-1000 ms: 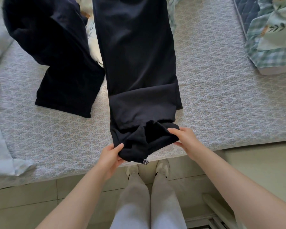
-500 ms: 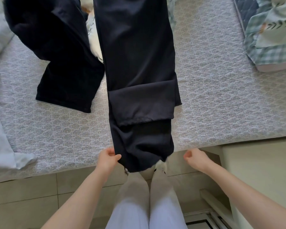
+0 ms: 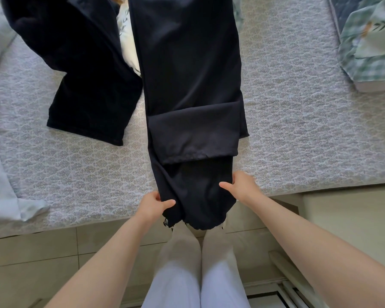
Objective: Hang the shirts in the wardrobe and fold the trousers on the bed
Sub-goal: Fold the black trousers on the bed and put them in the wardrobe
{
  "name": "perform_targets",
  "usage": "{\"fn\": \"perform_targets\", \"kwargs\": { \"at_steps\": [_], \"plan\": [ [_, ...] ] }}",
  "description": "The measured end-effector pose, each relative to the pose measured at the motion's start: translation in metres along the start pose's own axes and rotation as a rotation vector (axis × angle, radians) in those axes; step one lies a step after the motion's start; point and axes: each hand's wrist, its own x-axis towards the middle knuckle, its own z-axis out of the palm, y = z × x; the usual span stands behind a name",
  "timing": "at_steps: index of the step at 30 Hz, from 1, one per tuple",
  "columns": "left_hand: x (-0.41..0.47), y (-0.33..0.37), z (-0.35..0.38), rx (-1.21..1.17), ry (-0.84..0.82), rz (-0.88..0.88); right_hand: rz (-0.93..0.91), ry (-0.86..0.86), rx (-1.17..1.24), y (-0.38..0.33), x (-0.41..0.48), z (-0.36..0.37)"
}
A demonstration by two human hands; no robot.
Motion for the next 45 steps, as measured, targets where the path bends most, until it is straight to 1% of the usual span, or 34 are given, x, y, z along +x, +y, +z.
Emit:
{"fn": "perform_targets", "kwargs": {
  "at_steps": [4, 7, 10, 12, 14, 15, 16, 18, 19, 20, 21, 24, 26, 27, 29, 34, 37, 39, 42, 45],
  "plan": [
    [-0.003, -0.002, -0.006, 0.012, 0.008, 0.016, -0.002, 0.024, 0.09, 0.01, 0.003, -0.005],
    [-0.003, -0.009, -0.011, 0.066, 0.034, 0.014, 0.044, 0.047, 0.183, 0.027, 0.0, -0.02],
    [-0.006, -0.014, -0.009, 0.085, -0.036, 0.019, 0.075, 0.044, 0.298, 0.047, -0.005, -0.036],
    [-0.005, -0.016, -0.004, 0.084, -0.095, 0.012, 0.073, 0.028, 0.329, 0.056, -0.007, -0.041],
    [-0.006, -0.014, 0.003, 0.115, -0.128, 0.0, 0.09, 0.027, 0.294, 0.061, -0.006, -0.042],
    [-0.004, -0.014, 0.007, 0.163, -0.129, -0.007, 0.106, 0.031, 0.256, 0.062, -0.005, -0.042],
    [-0.004, -0.013, 0.011, 0.261, -0.118, -0.003, 0.118, 0.038, 0.205, 0.063, -0.002, -0.041],
    [-0.006, -0.009, 0.014, 0.473, -0.043, 0.019, 0.16, 0.071, 0.104, 0.06, 0.0, -0.041],
    [-0.005, -0.007, 0.015, 0.512, 0.01, 0.037, 0.178, 0.103, 0.077, 0.055, 0.0, -0.045],
    [-0.004, -0.004, 0.015, 0.485, 0.064, 0.052, 0.176, 0.141, 0.091, 0.05, 0.001, -0.048],
    [-0.003, 0.001, 0.014, 0.409, 0.137, 0.066, 0.16, 0.174, 0.144, 0.044, 0.003, -0.053],
    [0.001, 0.027, 0.007, 0.183, 0.378, 0.112, 0.1, 0.222, 0.416, 0.023, 0.011, -0.069],
    [0.007, 0.051, 0.003, 0.073, 0.434, 0.128, 0.106, 0.21, 0.609, 0.007, 0.019, -0.079],
    [0.01, 0.065, 0.002, 0.013, 0.42, 0.126, 0.109, 0.198, 0.682, -0.002, 0.021, -0.083],
    [0.018, 0.091, 0.0, -0.11, 0.359, 0.133, 0.094, 0.176, 0.733, -0.018, 0.027, -0.091],
    [0.024, 0.13, 0.005, -0.263, 0.231, 0.133, 0.095, 0.142, 0.677, -0.037, 0.031, -0.095],
    [0.025, 0.128, 0.007, -0.298, 0.236, 0.118, 0.083, 0.141, 0.71, -0.037, 0.034, -0.092],
    [0.026, 0.12, 0.005, -0.293, 0.228, 0.124, 0.078, 0.111, 0.731, -0.034, 0.029, -0.088],
    [0.014, 0.1, 0.002, -0.29, 0.215, 0.138, 0.042, 0.049, 0.678, -0.021, 0.014, -0.077],
    [-0.003, 0.074, 0.004, -0.282, 0.218, 0.197, 0.036, -0.02, 0.595, 0.007, -0.006, -0.06]
  ]
}}
